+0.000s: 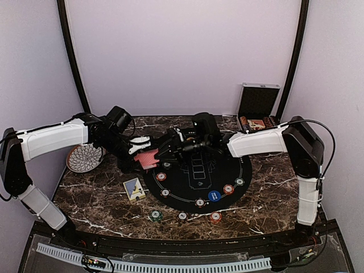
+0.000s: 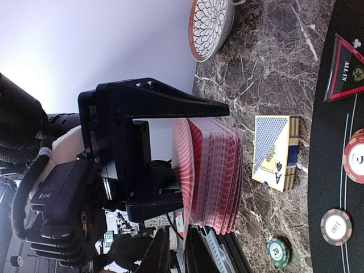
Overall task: Distribute texas hold em gaming equipment
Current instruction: Pick up the poker card from the face-down deck piles.
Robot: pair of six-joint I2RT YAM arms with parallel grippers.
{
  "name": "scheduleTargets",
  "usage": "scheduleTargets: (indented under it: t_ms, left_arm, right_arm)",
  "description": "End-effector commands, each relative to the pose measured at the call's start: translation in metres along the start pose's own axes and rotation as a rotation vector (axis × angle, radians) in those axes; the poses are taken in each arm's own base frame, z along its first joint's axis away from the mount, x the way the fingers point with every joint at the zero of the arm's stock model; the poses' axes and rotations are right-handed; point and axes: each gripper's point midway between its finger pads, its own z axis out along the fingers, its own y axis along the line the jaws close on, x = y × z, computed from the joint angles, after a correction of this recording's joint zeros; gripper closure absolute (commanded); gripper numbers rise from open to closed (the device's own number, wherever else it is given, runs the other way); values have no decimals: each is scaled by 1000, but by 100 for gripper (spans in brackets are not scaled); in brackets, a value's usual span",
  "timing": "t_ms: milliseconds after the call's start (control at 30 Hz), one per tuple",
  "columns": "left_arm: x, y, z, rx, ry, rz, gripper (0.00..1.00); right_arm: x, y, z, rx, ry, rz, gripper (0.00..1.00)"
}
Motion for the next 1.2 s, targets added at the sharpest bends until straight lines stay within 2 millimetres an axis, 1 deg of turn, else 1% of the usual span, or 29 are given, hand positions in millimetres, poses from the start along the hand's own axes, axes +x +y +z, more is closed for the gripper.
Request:
scheduleTargets:
  t_ms: [0,100,300,367,467,567,733,900,967,1067,1167]
  left_arm:
    - [3,-4,0,19,8,-6,97]
    - [1,-5,0,25,4,-13,97]
    - [2,-5,0,27,8,-10,98]
    - [2,-5,0,25,10,-10,99]
    - [2,-5,-1,24,10,-8,100]
    - [4,-5,-1,24,18,-9,100]
    - [8,-4,-3,22,21,-23,100]
    - [11,-2,-6,24,22,-40,100]
    - [13,-2,-7,24,23,-44,100]
    - [15,-2,-9,26,25,-51,100]
    - [15,-3,-12,26,19,-52,100]
  right_arm:
    - [-4,9,0,-53,-1,-13,87]
    - [-4,7,3,-53,5,-11,83]
    - [-2,3,11,-57,18,0,84]
    - [-3,1,11,-54,15,4,86]
    - [-4,0,9,-46,8,7,93]
    - [-9,0,1,-40,-6,0,100]
    - [-24,-4,-26,-11,-48,-17,100]
    - [-44,-22,-58,42,-103,-8,100]
    - [-54,-28,-67,59,-125,-5,100]
    - [-71,-39,-73,100,-148,-9,100]
    - [-86,-49,-67,138,-155,-15,100]
